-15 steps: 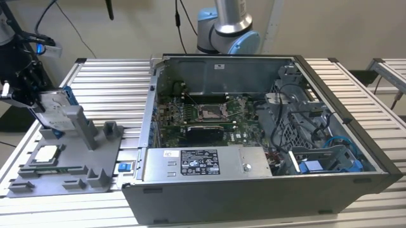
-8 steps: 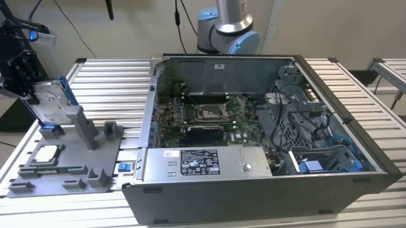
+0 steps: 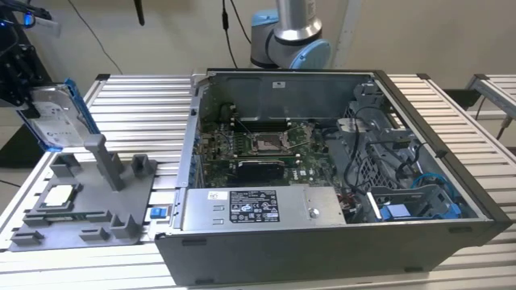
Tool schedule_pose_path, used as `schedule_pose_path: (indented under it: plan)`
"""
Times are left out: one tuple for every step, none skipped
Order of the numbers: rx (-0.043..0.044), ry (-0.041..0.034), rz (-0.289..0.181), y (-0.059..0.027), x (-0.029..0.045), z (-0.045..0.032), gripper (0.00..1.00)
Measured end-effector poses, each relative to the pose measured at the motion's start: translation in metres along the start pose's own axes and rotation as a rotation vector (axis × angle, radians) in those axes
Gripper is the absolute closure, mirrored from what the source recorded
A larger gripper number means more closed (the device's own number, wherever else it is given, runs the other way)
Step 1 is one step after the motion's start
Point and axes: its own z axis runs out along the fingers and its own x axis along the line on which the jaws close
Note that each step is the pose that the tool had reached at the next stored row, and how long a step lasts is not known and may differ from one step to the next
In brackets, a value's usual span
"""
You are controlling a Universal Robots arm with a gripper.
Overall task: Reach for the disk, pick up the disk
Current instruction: 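Pick up the disk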
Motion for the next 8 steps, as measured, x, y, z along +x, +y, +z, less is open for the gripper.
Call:
schedule_pose_path:
  plan:
    - [0.0000,0.0001,0.000,0.0000,-0.0002,-0.0045,1.00]
    - [0.0001,0.0000,0.000,0.0001,-0.0004,-0.0091,1.00]
    - [0.0000,0.0000,0.000,0.0001,-0.0007,-0.0139,1.00]
    - [0.0000,0.0000,0.000,0.0001,-0.0009,-0.0182,1.00]
    - [0.0001,0.0000,0.000,0.0002,-0.0011,-0.0228,1.00]
    - [0.0000,0.0000,0.000,0.0002,-0.0013,-0.0277,1.00]
    - [-0.0001,0.0001,0.000,0.0002,-0.0015,-0.0323,1.00]
    - [0.0000,0.0000,0.000,0.0002,-0.0017,-0.0366,1.00]
